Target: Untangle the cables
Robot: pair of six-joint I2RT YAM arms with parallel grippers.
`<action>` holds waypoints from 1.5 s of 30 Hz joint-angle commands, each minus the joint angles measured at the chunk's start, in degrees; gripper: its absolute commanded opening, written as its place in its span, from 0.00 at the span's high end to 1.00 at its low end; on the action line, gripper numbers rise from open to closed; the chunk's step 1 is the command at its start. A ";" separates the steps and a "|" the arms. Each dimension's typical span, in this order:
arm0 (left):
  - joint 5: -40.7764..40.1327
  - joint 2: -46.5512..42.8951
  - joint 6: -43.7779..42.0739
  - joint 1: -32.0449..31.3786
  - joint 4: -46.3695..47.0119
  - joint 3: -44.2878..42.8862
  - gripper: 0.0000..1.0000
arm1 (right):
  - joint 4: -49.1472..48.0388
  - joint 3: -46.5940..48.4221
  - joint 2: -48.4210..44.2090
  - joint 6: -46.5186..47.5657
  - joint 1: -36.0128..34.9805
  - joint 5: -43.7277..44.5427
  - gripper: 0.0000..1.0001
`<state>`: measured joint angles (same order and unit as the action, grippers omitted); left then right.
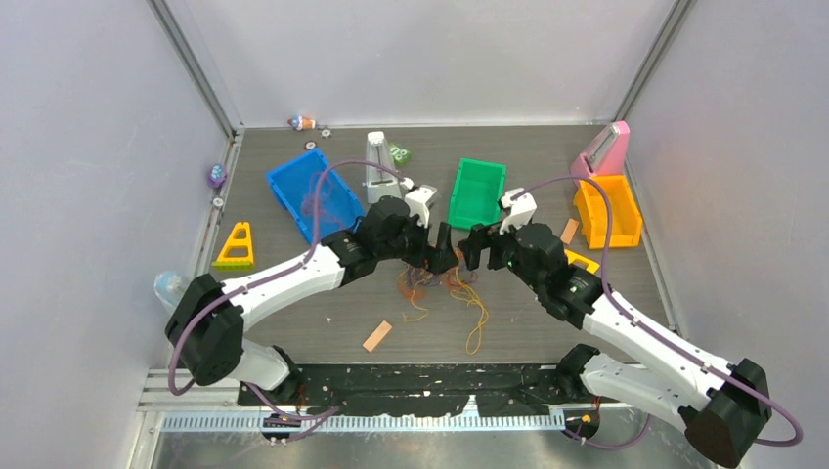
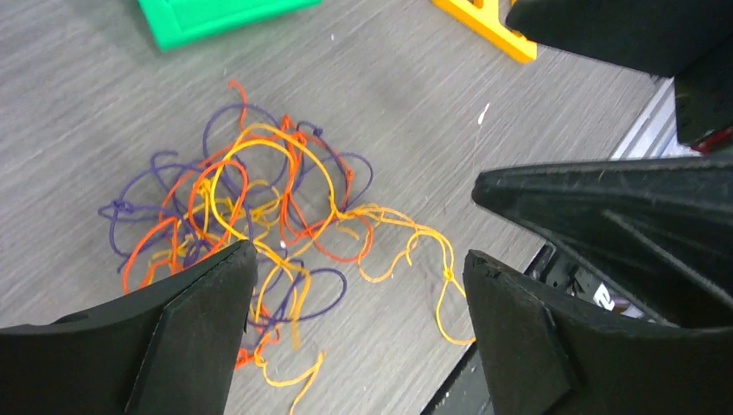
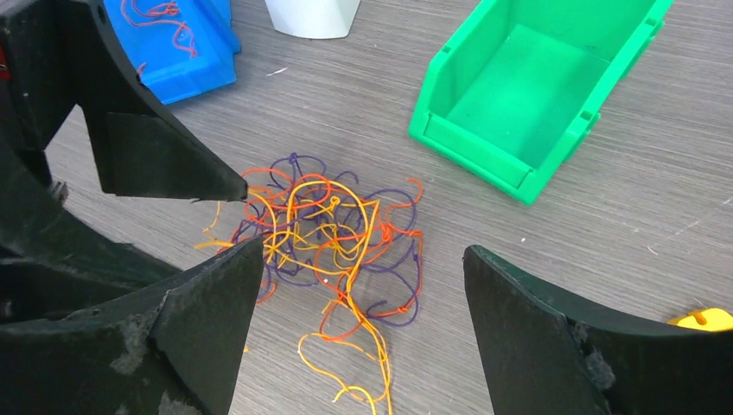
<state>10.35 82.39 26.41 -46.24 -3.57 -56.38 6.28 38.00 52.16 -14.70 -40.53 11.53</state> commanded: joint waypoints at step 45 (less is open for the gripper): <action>11.57 17.04 -7.22 14.16 -0.70 -6.06 0.52 | -29.13 -10.41 22.83 -0.47 -0.07 -9.61 0.83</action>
<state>18.55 98.19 19.42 -32.38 -6.22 -59.24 -19.73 26.33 75.46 -14.96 -40.49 1.21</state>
